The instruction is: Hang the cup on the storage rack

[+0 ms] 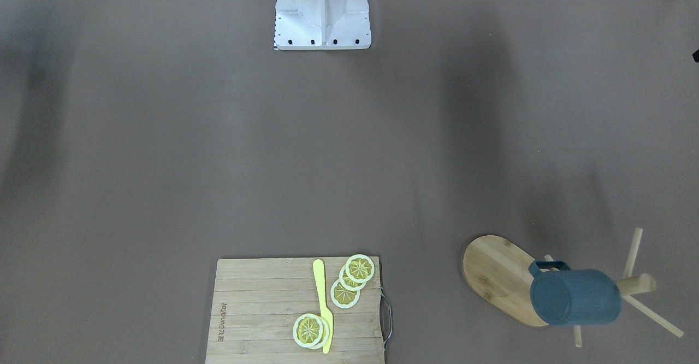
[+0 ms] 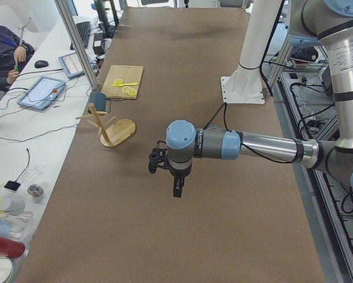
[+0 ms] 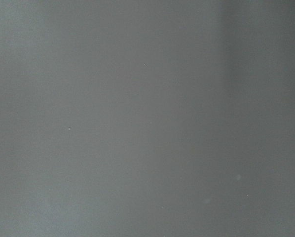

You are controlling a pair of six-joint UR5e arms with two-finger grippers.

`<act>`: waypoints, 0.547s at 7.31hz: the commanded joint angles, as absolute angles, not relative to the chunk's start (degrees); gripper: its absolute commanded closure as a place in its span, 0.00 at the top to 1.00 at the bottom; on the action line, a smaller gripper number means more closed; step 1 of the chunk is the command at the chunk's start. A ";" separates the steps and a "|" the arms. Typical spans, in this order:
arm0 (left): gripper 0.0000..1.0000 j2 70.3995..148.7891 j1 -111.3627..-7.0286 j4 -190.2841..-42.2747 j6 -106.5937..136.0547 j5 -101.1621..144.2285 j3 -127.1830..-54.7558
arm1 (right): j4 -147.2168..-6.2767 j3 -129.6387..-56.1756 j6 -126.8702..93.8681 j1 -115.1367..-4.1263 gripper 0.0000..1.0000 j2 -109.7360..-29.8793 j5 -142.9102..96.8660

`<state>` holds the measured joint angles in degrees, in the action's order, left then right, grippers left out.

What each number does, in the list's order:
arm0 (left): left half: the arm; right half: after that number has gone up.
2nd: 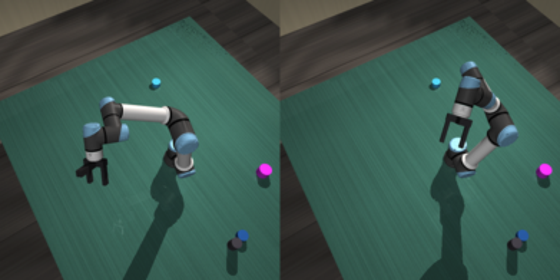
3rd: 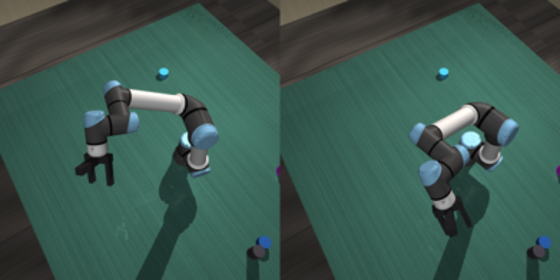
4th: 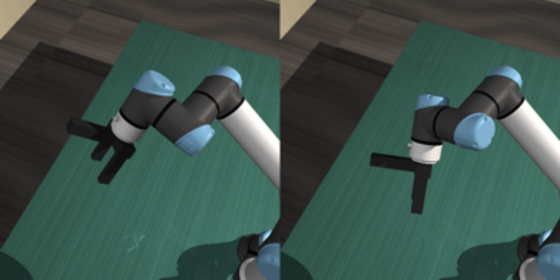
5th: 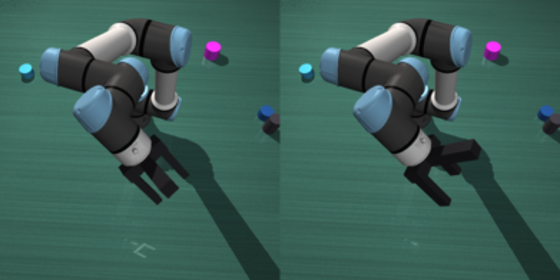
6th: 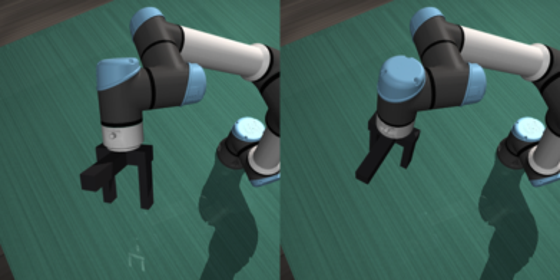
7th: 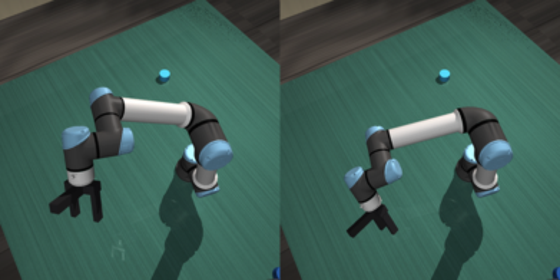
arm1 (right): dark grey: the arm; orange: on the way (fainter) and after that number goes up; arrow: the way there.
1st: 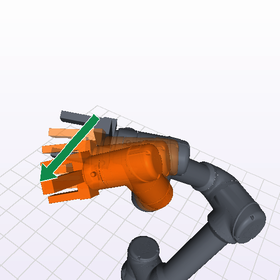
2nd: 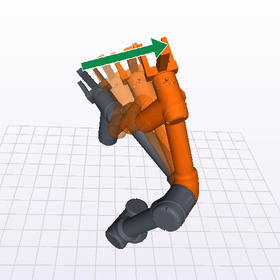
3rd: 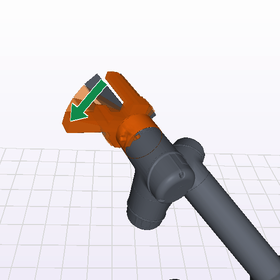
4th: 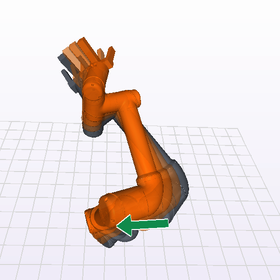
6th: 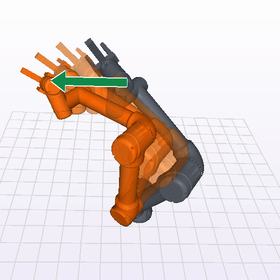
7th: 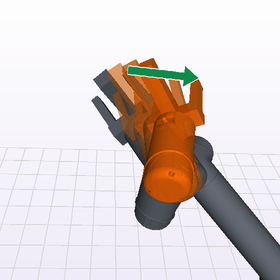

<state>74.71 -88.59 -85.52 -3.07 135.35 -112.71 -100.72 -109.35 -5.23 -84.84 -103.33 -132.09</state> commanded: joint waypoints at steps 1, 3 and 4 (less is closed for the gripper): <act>0.99 74.71 -88.59 -85.52 -3.08 135.35 -113.20 | -100.64 -109.34 -5.19 -84.81 1.00 -103.36 -132.10; 0.99 74.71 -88.68 -85.43 -3.08 135.35 -113.99 | -100.63 -109.42 -5.27 -84.81 1.00 -103.27 -132.01; 0.99 74.71 -88.59 -85.43 -3.08 135.35 -113.99 | -100.63 -109.42 -5.19 -84.81 1.00 -103.27 -132.01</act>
